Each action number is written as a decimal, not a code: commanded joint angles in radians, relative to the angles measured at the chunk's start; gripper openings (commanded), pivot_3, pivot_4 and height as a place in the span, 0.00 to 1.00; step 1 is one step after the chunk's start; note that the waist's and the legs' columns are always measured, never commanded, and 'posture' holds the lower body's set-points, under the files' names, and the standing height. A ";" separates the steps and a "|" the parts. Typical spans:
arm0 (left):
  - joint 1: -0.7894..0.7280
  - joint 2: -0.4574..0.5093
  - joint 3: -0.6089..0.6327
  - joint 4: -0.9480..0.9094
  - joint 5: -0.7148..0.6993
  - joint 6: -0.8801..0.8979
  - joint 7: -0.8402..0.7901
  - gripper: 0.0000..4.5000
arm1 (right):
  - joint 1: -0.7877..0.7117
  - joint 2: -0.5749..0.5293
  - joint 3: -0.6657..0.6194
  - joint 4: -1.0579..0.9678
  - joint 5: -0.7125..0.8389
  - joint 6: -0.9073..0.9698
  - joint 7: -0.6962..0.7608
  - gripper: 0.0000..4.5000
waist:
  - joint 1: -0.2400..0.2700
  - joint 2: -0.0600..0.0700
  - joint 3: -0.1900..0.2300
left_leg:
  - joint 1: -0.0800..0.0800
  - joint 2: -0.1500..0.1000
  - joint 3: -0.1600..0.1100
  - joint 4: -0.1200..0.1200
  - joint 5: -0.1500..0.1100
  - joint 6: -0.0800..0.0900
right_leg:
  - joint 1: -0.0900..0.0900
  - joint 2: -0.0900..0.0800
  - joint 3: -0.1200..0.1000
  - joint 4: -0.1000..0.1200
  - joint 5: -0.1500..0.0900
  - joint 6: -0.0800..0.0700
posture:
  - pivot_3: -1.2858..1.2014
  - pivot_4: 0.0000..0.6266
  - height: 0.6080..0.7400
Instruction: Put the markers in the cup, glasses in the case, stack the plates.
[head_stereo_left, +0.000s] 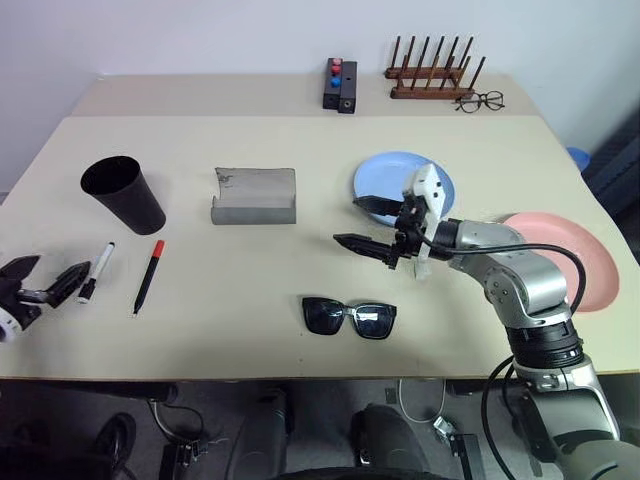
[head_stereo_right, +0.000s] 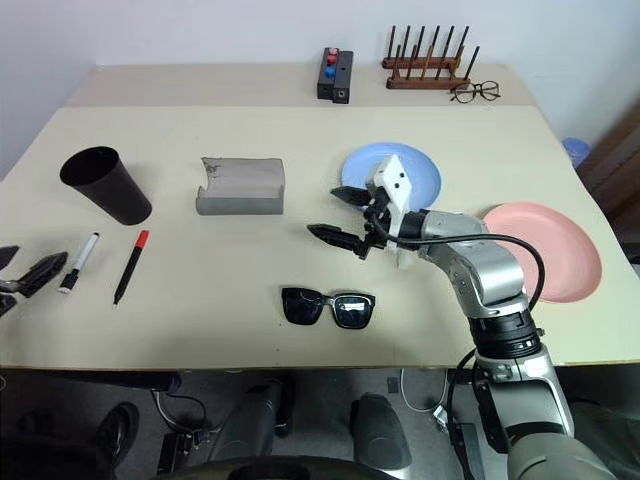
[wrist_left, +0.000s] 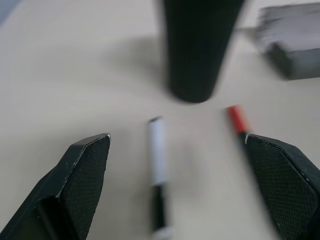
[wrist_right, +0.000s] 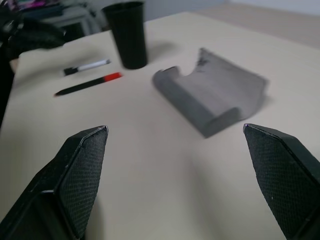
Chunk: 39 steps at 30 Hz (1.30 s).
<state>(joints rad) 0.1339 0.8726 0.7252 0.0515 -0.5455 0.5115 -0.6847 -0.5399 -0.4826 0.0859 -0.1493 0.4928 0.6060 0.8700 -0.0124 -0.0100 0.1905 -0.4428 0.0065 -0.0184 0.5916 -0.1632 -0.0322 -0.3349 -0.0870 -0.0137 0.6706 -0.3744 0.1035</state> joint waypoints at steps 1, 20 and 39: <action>-0.078 0.069 -0.021 0.121 0.062 0.032 0.051 1.00 | -0.013 0.017 0.020 -0.053 -0.011 -0.024 -0.005 0.98 | 0.000 0.000 0.000 | 0.000 0.000 0.000 0.000 0.000 0.000 | 0.000 0.000 0.000 0.000 0.000 0.000 | 0.52 0.24 1.00; -0.667 0.225 -0.482 0.601 0.245 0.288 -0.117 1.00 | 0.040 0.035 0.011 -0.099 -0.011 -0.031 -0.048 0.98 | -0.008 -0.005 0.000 | -0.001 0.004 0.013 -0.001 0.000 0.000 | -0.006 0.008 0.008 0.008 0.001 0.001 | 0.52 0.24 1.00; -0.670 0.214 -0.634 0.519 0.309 0.467 -0.212 0.49 | 0.045 0.036 0.015 -0.091 -0.020 -0.063 -0.059 1.00 | -0.005 -0.007 0.000 | -0.001 0.006 0.014 0.003 0.001 0.000 | -0.007 0.007 0.010 0.013 0.001 0.001 | 0.52 0.24 1.00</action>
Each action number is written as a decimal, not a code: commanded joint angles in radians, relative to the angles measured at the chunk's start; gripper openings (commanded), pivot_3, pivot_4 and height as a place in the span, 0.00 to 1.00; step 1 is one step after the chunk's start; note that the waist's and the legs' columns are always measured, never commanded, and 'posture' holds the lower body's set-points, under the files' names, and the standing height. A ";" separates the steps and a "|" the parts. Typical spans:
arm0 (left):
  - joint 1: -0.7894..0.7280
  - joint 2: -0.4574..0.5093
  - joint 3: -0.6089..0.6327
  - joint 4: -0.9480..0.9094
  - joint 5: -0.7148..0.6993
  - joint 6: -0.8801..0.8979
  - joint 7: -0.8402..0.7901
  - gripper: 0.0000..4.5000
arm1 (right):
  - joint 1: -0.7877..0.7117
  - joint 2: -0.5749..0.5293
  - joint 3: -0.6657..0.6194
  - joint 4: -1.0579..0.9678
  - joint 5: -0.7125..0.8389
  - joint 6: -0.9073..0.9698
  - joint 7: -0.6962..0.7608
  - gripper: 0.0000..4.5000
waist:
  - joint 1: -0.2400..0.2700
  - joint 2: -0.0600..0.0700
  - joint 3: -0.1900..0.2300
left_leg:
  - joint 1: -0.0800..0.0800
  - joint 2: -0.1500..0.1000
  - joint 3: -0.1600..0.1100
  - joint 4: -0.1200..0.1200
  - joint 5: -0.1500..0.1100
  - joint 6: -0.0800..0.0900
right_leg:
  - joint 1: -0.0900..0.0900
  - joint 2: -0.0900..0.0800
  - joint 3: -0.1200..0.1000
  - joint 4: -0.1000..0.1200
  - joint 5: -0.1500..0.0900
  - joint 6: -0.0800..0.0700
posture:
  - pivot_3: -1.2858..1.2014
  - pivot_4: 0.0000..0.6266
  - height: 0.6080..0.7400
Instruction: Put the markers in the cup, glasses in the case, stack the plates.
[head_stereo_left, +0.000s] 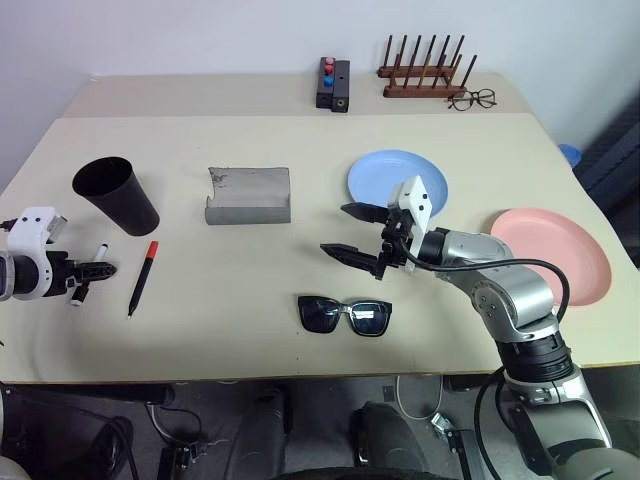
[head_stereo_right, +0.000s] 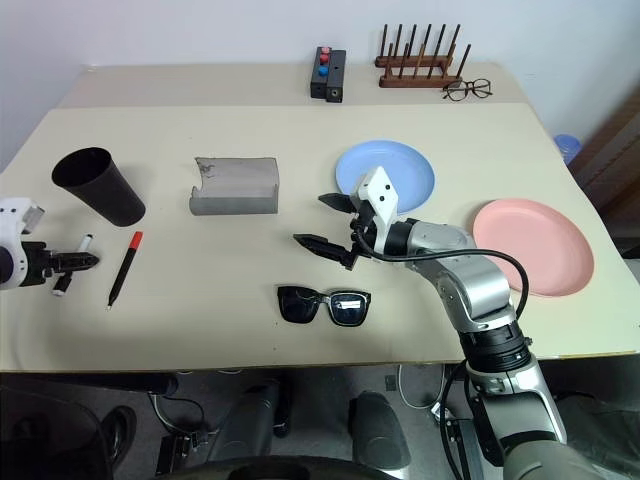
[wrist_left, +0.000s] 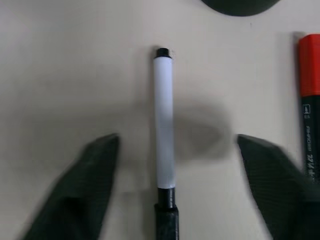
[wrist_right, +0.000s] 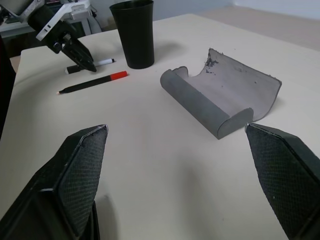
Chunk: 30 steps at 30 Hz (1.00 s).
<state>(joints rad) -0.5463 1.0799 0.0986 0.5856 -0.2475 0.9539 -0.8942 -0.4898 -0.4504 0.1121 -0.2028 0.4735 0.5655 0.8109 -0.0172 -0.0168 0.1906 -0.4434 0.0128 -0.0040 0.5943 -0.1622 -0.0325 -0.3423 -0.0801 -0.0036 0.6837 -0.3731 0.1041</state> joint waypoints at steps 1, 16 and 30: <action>0.014 0.007 -0.007 -0.018 0.010 0.026 -0.003 0.37 | -0.005 0.003 -0.011 -0.035 -0.001 -0.024 0.001 1.00 | 0.000 0.000 0.000 | 0.000 0.000 0.000 0.000 0.000 0.000 | 0.000 0.000 0.000 0.000 0.000 0.000 | 0.52 0.24 1.00; 0.292 0.083 0.298 -0.233 -0.062 0.000 0.006 0.01 | 0.006 -0.006 -0.015 -0.023 -0.017 -0.056 0.018 1.00 | -0.022 0.000 0.000 | 0.000 0.001 0.001 -0.002 0.000 0.000 | -0.002 -0.001 0.001 0.000 0.000 0.000 | 0.52 0.24 1.00; 0.389 -0.209 0.785 -0.547 -0.273 -0.542 0.068 0.01 | -0.049 -0.005 -0.115 -0.005 0.152 -0.026 0.125 1.00 | -0.024 -0.002 -0.001 | -0.003 0.001 0.003 -0.004 -0.001 -0.001 | -0.009 -0.008 0.001 -0.003 0.001 -0.003 | 0.52 0.24 1.00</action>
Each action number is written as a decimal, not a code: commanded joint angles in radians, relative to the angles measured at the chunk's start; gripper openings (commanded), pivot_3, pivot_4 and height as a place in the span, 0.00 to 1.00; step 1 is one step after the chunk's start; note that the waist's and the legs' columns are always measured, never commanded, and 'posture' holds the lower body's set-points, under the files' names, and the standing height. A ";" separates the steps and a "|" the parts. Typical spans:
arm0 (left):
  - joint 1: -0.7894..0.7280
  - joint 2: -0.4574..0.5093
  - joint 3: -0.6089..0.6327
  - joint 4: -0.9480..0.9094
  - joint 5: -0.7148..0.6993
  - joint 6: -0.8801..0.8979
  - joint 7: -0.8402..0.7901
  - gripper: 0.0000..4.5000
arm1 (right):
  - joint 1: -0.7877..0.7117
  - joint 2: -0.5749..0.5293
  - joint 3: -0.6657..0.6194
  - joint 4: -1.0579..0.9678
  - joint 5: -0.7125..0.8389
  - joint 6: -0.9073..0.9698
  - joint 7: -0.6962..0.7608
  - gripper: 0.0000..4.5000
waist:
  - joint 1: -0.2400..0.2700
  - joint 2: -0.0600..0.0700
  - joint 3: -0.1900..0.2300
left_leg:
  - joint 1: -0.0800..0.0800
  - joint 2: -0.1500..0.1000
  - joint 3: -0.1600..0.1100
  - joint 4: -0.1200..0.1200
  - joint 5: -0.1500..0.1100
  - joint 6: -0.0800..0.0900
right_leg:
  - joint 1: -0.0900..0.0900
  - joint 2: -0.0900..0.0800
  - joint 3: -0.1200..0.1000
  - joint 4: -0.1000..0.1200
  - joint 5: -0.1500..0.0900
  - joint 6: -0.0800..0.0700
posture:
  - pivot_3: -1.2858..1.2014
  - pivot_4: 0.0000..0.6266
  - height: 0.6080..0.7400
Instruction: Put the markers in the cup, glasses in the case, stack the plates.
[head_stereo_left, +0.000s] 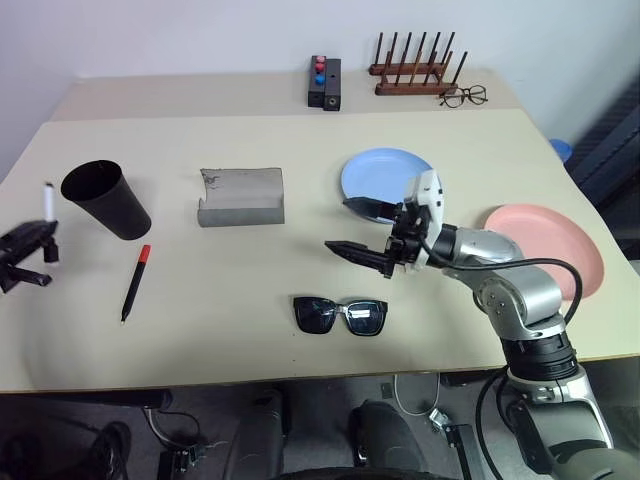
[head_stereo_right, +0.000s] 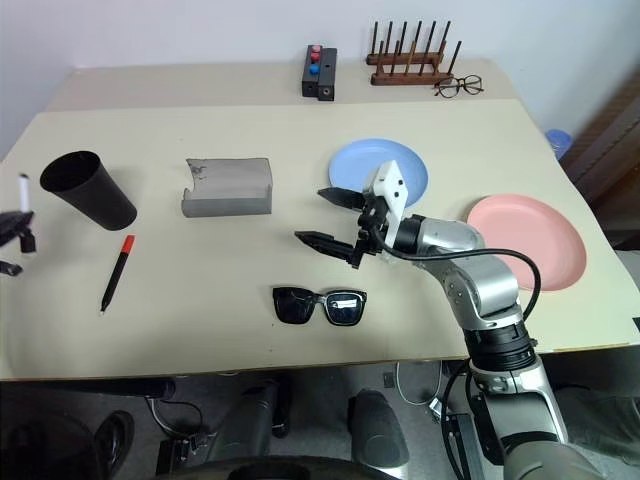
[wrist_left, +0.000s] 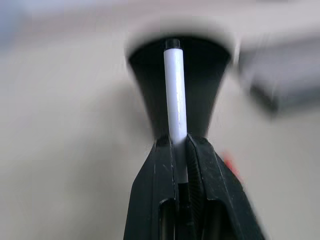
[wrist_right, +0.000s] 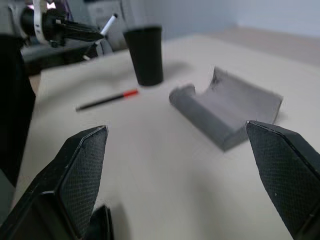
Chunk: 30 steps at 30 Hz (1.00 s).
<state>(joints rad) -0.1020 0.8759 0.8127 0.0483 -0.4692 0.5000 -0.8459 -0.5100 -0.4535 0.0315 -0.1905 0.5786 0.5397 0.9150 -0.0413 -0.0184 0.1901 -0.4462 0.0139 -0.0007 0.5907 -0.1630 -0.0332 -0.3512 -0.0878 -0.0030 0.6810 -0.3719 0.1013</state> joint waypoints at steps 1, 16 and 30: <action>-0.085 -0.006 0.076 0.009 -0.057 -0.115 0.038 0.01 | -0.032 0.002 -0.036 -0.018 0.046 -0.013 0.026 1.00 | 0.000 0.000 0.000 | 0.000 0.000 0.000 0.000 0.000 0.000 | 0.000 0.000 0.000 0.000 0.000 0.000 | 0.52 0.24 1.00; -0.513 -0.038 -0.167 0.585 0.041 -0.589 0.057 0.01 | -0.026 0.048 -0.005 -0.021 -0.033 -0.136 -0.019 1.00 | 0.005 -0.001 0.000 | 0.003 0.001 0.001 0.005 0.001 0.001 | 0.007 0.008 -0.002 0.002 0.002 0.004 | 0.52 0.24 1.00; -0.577 -0.105 -0.289 0.768 0.074 -0.725 0.078 0.01 | 0.004 0.047 -0.008 -0.064 -0.032 -0.126 -0.063 1.00 | 0.003 -0.001 0.000 | 0.003 0.001 0.001 0.005 0.001 0.001 | 0.007 0.009 -0.002 0.003 0.002 0.004 | 0.52 0.24 1.00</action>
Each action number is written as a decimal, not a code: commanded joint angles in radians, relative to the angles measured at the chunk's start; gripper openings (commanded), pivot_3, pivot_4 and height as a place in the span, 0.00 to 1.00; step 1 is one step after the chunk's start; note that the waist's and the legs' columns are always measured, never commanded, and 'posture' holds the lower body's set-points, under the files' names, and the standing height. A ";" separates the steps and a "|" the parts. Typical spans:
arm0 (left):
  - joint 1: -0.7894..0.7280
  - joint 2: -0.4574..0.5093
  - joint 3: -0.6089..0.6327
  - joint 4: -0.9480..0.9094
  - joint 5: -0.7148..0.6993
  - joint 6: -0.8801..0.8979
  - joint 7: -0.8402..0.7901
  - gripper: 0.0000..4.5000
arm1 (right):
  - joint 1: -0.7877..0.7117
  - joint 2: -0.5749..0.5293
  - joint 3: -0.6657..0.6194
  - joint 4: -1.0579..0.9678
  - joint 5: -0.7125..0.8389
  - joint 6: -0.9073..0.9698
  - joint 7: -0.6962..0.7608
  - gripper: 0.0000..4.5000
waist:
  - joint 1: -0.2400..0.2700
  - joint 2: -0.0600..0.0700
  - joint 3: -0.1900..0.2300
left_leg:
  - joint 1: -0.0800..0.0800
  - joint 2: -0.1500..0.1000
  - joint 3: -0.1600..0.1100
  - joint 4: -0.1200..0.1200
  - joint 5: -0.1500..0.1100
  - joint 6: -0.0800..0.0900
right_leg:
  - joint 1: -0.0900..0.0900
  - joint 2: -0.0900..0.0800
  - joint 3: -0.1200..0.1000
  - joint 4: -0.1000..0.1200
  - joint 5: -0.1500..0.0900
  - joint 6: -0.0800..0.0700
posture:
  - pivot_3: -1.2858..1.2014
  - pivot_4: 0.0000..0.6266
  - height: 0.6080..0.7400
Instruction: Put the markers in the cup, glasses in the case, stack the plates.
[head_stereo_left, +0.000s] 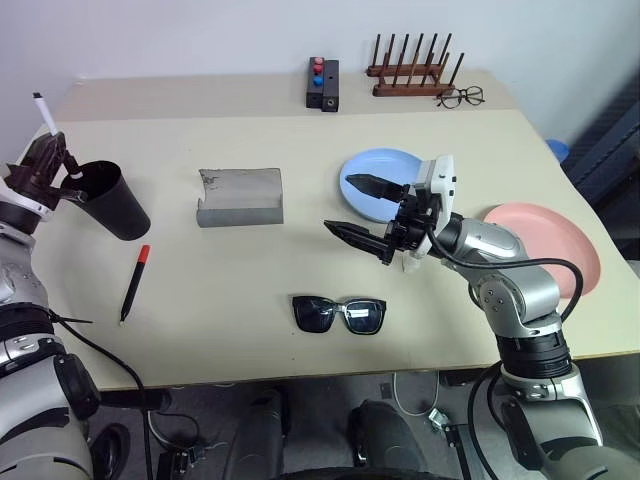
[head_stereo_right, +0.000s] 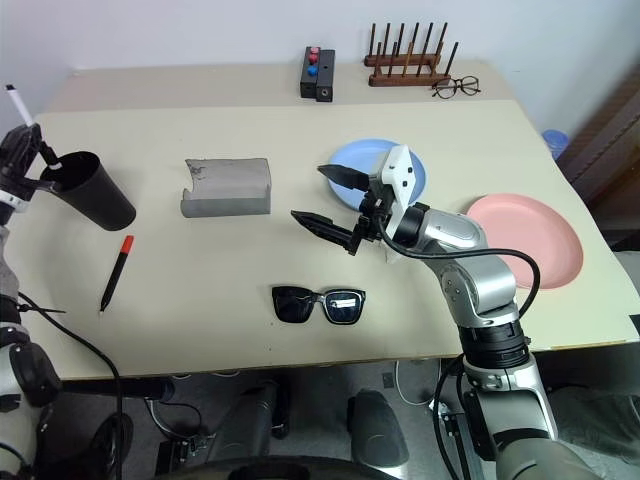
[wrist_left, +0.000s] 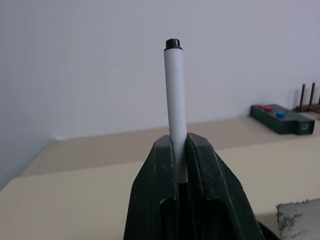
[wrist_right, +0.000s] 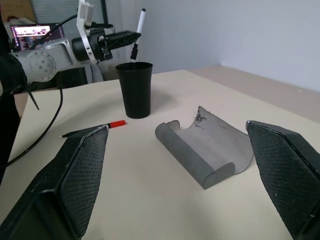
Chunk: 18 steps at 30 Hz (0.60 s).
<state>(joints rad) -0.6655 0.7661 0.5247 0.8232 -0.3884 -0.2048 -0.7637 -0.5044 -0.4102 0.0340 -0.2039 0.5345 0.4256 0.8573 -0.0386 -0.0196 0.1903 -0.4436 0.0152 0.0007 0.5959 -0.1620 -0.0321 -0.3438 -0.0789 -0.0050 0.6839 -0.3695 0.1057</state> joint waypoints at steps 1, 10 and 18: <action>-0.008 0.000 0.003 -0.011 -0.020 -0.012 -0.017 0.01 | -0.001 0.002 -0.010 -0.050 0.012 -0.012 -0.005 1.00 | 0.001 0.000 0.000 | 0.000 0.000 0.000 0.000 0.000 0.000 | 0.000 0.000 0.000 0.000 0.000 0.000 | 0.52 0.24 1.00; 0.024 -0.012 0.005 -0.058 -0.033 -0.015 -0.024 0.96 | -0.005 0.004 -0.004 -0.039 0.007 -0.017 -0.005 1.00 | 0.001 0.000 0.000 | 0.000 0.000 0.000 0.000 0.000 0.000 | 0.000 0.000 0.000 0.000 0.000 0.000 | 0.52 0.24 1.00; 0.091 0.006 -0.024 -0.346 -0.085 0.267 0.028 0.99 | -0.009 0.002 -0.002 -0.031 0.001 -0.020 -0.001 1.00 | 0.002 0.000 0.000 | 0.000 0.000 0.000 0.000 0.000 0.000 | 0.000 0.000 0.000 0.000 0.000 0.000 | 0.52 0.24 1.00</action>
<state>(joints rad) -0.5772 0.7449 0.5133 0.5832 -0.4426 -0.0145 -0.7478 -0.5046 -0.4103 0.0368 -0.2044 0.5319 0.4252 0.8525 -0.0367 -0.0197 0.1903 -0.4436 0.0153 0.0005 0.5962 -0.1620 -0.0321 -0.3434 -0.0792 -0.0049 0.6839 -0.3695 0.1057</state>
